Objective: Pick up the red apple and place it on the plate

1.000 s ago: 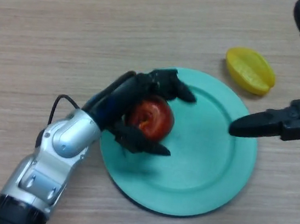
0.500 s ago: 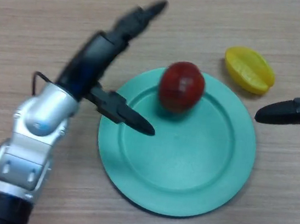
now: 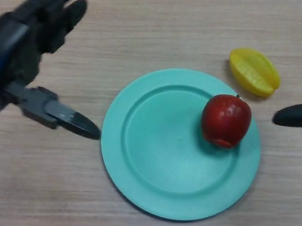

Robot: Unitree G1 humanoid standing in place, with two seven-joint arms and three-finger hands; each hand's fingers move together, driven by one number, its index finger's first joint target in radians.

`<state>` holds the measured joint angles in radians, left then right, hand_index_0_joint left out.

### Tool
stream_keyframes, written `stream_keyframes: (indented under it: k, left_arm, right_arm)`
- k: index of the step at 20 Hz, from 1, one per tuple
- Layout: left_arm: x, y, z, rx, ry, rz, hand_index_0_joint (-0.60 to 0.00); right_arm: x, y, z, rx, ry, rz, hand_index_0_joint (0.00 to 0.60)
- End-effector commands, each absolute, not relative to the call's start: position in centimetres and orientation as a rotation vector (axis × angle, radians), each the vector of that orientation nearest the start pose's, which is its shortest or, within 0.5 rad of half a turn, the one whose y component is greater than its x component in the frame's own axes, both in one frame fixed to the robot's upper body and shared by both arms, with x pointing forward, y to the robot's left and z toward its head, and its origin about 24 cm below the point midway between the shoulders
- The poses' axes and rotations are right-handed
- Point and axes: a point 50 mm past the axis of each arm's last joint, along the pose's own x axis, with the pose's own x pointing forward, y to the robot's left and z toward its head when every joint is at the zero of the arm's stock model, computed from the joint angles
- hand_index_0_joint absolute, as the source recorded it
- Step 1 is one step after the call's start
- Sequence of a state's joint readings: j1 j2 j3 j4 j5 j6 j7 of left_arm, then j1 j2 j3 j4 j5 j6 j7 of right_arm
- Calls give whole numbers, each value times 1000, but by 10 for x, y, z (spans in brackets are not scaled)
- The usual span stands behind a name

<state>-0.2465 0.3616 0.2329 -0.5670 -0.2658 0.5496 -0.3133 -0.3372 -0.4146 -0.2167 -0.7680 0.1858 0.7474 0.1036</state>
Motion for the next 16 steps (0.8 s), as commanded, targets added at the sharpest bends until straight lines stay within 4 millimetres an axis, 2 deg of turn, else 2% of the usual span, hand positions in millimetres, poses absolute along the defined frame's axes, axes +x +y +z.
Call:
stream_keyframes:
  k: [1,5,8,13,16]
  left_arm:
    - [235,214,239,221,-496,-195,0]
    - [225,218,232,237,-463,-212,0]
    - [223,216,234,200,-476,-149,0]
    - [227,207,237,144,-499,-121,0]
    - [228,211,240,116,-517,-111,0]
  right_arm:
    - [217,-195,266,-332,-589,77,0]
    - [215,-201,256,-342,-562,75,0]
    - [215,-205,253,-335,-553,80,0]
    - [219,-213,244,-350,-526,85,0]
    - [222,-214,242,-372,-498,83,0]
